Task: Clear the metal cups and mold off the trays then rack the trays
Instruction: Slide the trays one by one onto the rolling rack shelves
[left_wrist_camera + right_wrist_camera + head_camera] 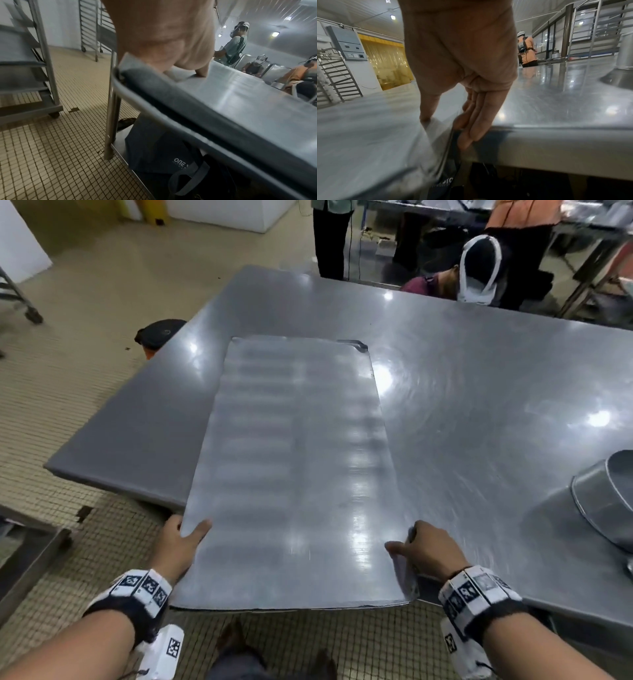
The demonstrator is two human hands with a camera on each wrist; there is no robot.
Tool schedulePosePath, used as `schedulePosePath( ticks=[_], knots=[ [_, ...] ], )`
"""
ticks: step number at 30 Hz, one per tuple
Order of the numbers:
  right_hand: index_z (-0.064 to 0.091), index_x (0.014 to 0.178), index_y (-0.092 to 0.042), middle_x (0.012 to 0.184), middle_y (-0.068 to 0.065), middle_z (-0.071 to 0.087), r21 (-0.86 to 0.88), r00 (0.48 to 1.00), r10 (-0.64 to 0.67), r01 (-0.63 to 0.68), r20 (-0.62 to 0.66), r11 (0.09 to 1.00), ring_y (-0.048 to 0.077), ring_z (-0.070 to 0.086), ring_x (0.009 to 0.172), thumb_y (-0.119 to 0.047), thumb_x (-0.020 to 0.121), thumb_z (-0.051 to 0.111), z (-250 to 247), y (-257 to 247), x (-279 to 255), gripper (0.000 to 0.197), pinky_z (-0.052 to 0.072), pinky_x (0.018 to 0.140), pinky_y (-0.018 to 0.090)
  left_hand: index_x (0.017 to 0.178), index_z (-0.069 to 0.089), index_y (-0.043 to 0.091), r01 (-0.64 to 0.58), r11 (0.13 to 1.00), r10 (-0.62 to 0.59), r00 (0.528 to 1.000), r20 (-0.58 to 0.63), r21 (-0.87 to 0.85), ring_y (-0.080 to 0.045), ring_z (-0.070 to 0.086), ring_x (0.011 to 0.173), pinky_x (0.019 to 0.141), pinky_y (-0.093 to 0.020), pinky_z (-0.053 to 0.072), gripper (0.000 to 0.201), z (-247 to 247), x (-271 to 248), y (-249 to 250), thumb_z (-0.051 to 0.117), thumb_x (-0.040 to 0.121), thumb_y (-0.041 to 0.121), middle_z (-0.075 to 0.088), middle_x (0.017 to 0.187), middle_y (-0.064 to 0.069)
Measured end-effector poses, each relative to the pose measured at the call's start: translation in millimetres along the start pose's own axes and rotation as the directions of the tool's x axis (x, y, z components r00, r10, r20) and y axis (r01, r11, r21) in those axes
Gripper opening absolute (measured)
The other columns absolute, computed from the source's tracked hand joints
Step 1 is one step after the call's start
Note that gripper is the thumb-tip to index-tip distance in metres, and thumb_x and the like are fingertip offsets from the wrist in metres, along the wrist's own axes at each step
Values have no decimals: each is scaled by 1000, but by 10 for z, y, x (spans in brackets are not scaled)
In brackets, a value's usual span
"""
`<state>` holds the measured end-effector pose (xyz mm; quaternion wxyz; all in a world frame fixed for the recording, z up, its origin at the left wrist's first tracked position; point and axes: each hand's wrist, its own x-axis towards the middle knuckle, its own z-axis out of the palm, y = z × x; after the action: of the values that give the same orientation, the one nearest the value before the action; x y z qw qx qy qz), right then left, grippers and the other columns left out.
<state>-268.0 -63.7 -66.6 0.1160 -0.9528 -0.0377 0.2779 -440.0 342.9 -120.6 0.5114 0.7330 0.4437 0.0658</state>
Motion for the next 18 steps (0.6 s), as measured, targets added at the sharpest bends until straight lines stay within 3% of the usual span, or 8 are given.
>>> schedulePosePath(
  ticks=[5,9,14,16,18],
  knots=[
    [51,100,-17,88,-1,64,135,997,48,-39,-63,990,17,61,79,-77,76,60,201,0,-49,66,46,63,32,90,64,10,-44,996,50,997,-67,82,-31,67,78,72,-42,52,28,-119,66,-81,80,85,32,70,83,-6],
    [45,105,-15,83,-1,63,254,985,73,-32,-155,967,16,61,75,-72,82,58,368,-51,-129,62,46,64,33,87,61,14,-54,996,58,996,-61,76,-31,67,82,75,-42,51,24,-168,69,-151,79,86,30,68,81,-2],
    [48,114,-20,92,-3,60,410,971,108,-10,-215,912,18,61,85,-67,83,61,508,-64,-329,57,48,72,34,104,60,14,-39,995,31,995,90,91,-30,70,92,84,-51,57,32,-337,49,-226,78,87,34,72,99,-7],
    [55,111,-16,91,-1,62,480,964,143,-18,-225,877,14,59,81,-65,83,62,510,-75,-375,56,47,68,31,110,58,17,-51,996,38,987,157,79,-27,70,97,88,-54,56,38,-409,20,-188,79,85,37,72,106,-5],
    [59,102,-6,87,10,65,509,957,154,-8,-245,861,19,61,73,-66,81,61,470,-72,-390,64,47,66,31,110,58,21,-59,997,49,983,176,49,-25,71,97,87,-53,57,49,-458,-22,-130,82,78,50,71,107,-3]
  ],
)
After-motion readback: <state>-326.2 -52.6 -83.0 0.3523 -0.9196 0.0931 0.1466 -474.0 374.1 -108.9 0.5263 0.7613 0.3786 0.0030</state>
